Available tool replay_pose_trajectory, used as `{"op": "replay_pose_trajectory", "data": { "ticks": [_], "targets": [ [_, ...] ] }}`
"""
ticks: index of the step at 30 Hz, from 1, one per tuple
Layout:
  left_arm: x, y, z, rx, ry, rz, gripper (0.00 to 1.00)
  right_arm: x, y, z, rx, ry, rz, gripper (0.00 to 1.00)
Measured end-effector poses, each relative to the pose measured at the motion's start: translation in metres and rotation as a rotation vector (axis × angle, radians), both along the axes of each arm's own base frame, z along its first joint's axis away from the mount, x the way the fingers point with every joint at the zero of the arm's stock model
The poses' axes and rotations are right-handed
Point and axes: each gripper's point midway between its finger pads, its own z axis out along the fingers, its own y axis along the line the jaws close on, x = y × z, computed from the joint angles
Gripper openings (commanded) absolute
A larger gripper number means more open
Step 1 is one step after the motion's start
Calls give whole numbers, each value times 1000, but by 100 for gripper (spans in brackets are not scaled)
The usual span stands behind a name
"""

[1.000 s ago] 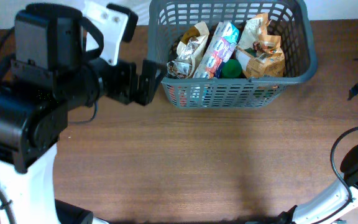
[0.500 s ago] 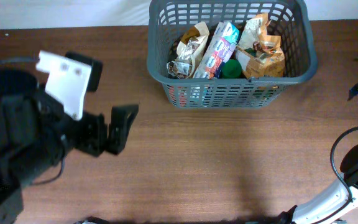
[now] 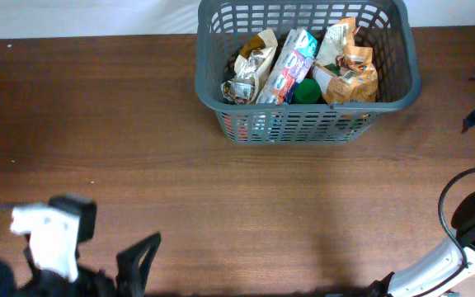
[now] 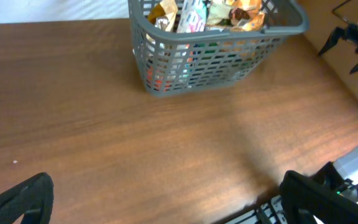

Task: Pack container

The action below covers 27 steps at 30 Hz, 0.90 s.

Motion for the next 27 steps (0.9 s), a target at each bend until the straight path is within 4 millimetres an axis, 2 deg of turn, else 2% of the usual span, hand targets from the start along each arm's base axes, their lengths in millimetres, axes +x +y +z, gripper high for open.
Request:
{"op": "replay_pose_trajectory", "data": {
  "ticks": [4,9,16,19,23,27],
  "targets": [
    [-16,5,-25,-24,61,23,99,0,0,0,0,0,0,99],
    [-24,7,-60,-2,215,49,99,0,0,0,0,0,0,99],
    [-22,6,-63,-8,226,58,99,0,0,0,0,0,0,99],
    [-15,4,-58,-3,187,41,99,0,0,0,0,0,0,99],
    [5,-3,-53,57,81,-32,99,0,0,0,0,0,0,99],
    [29,-12,-66,139,15,-106,99,0,0,0,0,0,0,99]
  ]
}}
